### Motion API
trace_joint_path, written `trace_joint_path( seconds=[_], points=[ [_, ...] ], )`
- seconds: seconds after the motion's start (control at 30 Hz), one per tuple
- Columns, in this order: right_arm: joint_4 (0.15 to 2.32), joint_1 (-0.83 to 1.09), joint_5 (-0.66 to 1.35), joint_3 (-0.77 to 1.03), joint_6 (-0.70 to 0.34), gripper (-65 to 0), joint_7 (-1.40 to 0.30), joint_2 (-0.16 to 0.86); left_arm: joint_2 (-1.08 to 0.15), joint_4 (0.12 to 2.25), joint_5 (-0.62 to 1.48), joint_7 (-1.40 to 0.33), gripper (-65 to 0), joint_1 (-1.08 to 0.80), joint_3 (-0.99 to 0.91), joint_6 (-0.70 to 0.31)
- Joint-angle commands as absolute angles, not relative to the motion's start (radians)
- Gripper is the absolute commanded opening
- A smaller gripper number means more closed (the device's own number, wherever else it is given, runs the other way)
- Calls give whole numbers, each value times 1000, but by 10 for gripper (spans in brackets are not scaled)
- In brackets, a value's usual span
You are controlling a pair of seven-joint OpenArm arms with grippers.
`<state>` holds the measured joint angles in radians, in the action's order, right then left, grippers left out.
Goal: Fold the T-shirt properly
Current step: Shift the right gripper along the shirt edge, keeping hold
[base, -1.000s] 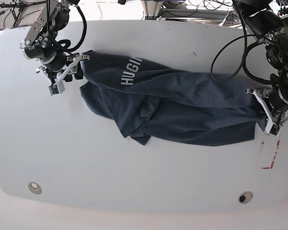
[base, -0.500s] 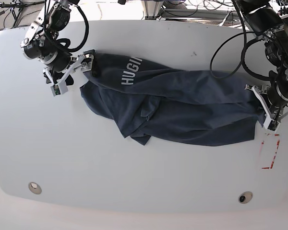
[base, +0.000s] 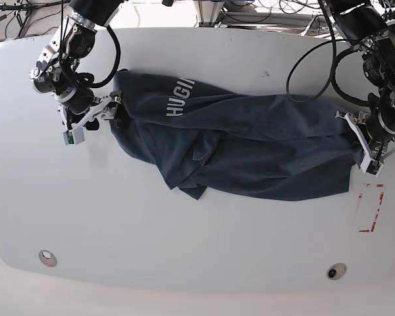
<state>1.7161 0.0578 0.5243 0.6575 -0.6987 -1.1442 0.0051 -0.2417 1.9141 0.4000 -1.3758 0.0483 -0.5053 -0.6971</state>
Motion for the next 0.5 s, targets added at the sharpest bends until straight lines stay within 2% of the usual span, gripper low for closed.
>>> trace_joint_path(
  seconds=[0.0, 0.47],
  points=[
    [1713, 16, 539, 674, -698, -130, -1122, 18, -254, 1929, 407, -1360, -650, 64, -507, -698],
    [1543, -39, 538, 680, -698, -130, -1087, 44, -252, 1929, 407, -1360, -650, 64, -506, -698]
  ],
)
